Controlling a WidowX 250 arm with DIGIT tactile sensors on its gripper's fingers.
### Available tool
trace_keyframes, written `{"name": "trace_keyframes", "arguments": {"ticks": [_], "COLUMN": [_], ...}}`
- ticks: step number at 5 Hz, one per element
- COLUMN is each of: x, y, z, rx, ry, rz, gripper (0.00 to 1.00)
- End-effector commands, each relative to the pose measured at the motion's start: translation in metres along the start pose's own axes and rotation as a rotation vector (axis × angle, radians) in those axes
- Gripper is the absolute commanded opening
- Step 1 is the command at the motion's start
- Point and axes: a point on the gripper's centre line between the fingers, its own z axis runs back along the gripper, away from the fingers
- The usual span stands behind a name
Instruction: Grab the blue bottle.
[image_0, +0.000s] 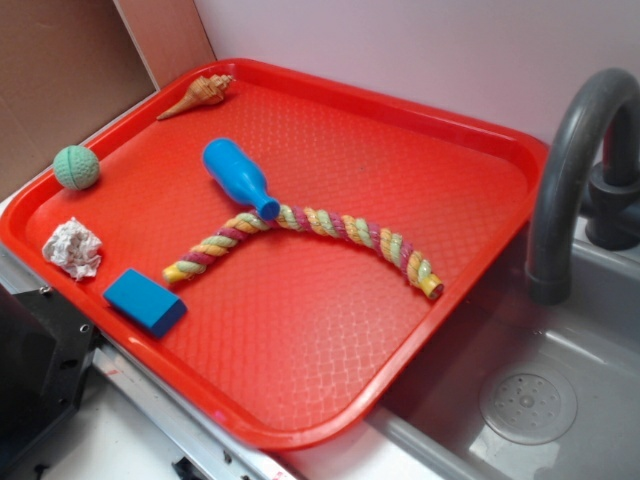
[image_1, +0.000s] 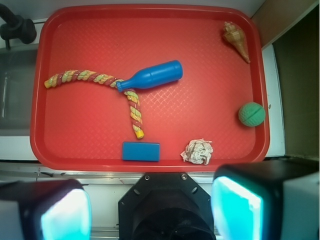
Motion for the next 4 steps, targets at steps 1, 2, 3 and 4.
{"name": "trace_keyframes", "arguments": {"ticks": [1,2,3,4], "x": [0.0,0.011,0.023,0.038], "y": [0.0,0.007,0.005,0.01], "z": [0.0,-0.001,-0.011,-0.03], "rx": [0.0,0.0,-0.07,-0.075], "ry": [0.0,-0.002,-0.02,-0.095], "rz": [0.0,0.207,0.383,0.628], "gripper": [1.0,1.0,1.0,1.0]}}
